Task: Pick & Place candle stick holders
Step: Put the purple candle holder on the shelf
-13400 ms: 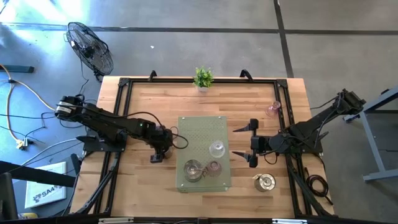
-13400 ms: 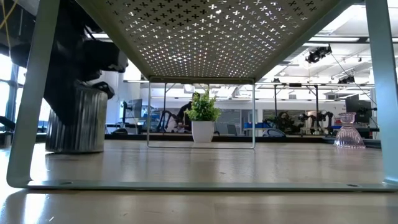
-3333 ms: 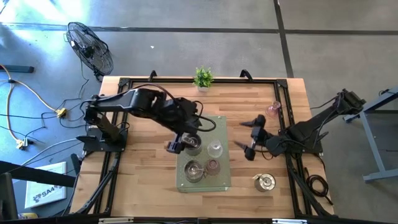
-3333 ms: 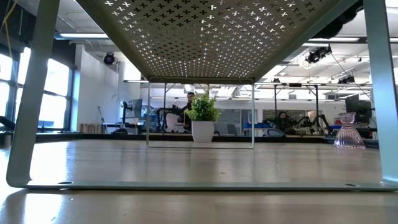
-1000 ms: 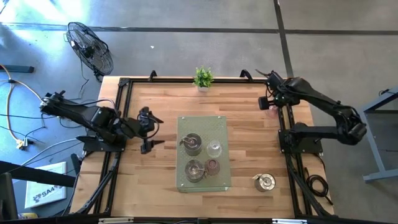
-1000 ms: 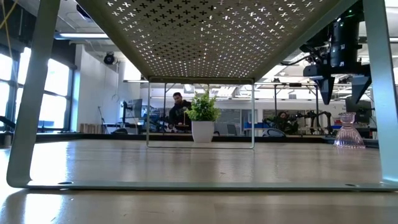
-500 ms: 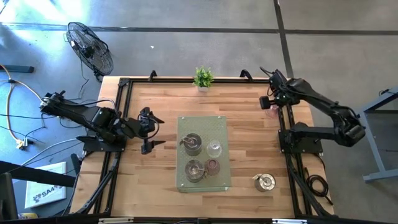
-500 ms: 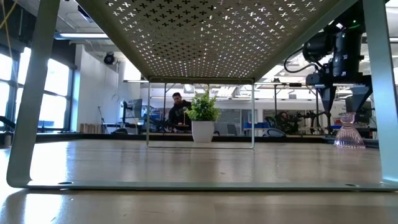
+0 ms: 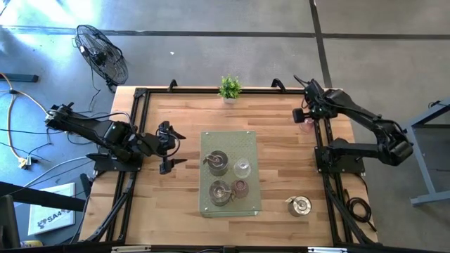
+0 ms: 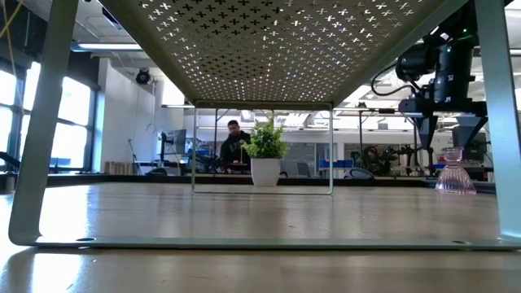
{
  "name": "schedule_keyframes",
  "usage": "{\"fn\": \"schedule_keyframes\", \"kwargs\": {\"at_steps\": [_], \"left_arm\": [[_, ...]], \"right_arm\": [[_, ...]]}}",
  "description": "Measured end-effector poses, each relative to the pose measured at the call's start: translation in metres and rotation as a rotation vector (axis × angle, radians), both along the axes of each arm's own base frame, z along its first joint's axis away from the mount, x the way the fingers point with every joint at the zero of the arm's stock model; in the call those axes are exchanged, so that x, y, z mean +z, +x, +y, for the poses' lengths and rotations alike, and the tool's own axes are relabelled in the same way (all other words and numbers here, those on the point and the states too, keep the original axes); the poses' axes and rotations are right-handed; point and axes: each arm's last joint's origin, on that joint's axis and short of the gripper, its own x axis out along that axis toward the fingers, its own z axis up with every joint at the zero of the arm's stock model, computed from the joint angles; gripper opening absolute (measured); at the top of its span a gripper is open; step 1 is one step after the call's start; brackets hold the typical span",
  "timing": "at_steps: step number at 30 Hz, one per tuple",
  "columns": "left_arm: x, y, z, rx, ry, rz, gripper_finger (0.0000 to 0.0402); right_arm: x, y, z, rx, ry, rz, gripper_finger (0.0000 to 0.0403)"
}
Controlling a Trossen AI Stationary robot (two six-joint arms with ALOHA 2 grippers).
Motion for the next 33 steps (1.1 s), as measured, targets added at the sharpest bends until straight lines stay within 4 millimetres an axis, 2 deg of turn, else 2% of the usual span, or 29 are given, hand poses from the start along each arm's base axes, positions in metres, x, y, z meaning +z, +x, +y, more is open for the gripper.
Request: {"fn": "schedule_keyframes", "kwargs": {"at_steps": [33], "left_arm": [[-0.0009,-0.0004,-0.0013,-0.046,-0.022,0.017,0.0396]], "right_arm": [[0.0022,0.0040,-0.0065,0.002,-0.075,-0.034,0.0393]]}}
